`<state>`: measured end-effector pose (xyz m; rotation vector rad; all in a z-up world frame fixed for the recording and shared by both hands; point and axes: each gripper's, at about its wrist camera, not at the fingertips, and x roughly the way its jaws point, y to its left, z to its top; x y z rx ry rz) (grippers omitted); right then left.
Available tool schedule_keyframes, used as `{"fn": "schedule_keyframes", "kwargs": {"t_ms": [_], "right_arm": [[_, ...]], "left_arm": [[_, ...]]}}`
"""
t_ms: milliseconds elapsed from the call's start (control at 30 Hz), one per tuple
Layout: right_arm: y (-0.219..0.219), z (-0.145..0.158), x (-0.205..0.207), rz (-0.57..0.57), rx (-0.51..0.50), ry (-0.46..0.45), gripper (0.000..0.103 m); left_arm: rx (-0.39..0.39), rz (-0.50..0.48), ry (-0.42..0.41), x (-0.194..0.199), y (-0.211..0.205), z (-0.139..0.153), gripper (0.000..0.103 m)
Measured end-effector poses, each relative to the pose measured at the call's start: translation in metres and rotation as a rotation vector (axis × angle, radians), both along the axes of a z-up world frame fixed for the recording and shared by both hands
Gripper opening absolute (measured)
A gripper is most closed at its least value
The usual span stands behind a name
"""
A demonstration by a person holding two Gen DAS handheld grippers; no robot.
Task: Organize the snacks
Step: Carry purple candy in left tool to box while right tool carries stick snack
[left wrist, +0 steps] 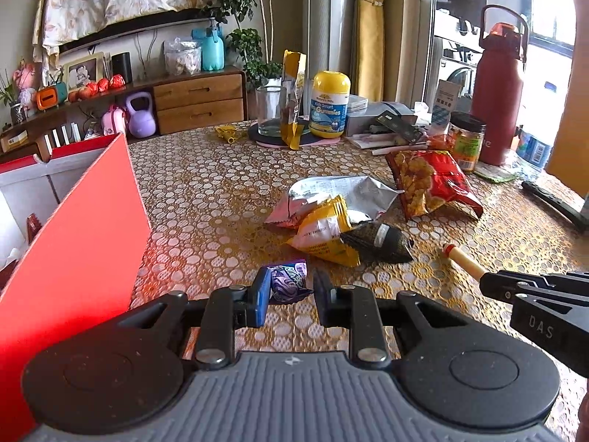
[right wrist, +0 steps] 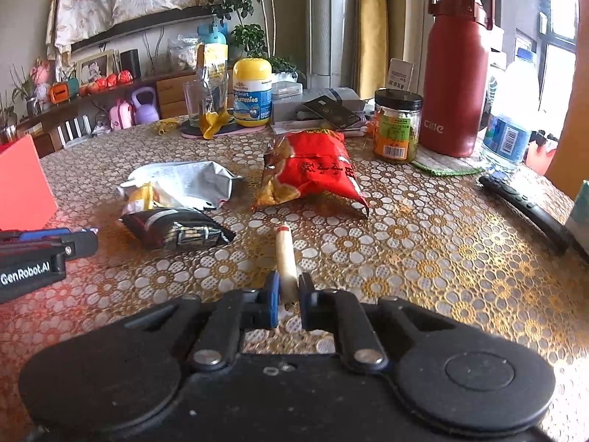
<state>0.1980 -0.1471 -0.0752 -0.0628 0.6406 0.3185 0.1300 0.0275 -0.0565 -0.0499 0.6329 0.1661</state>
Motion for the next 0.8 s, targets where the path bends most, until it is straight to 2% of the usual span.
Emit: {"fn": "schedule_keyframes", "kwargs": {"t_ms": [400, 800], "right_arm": [[-0.006, 0.016, -0.052, 0.020, 0.069, 0.002, 0.009], [0.008, 0.047, -0.087, 0.080, 0.094, -0.064, 0.009]], "left_arm": [[-0.008, -0.037, -0.024, -0.052, 0.000, 0.019, 0.024], [-0.020, -0.036, -0.103, -0.084, 0.011, 0.053, 0.024]]}}
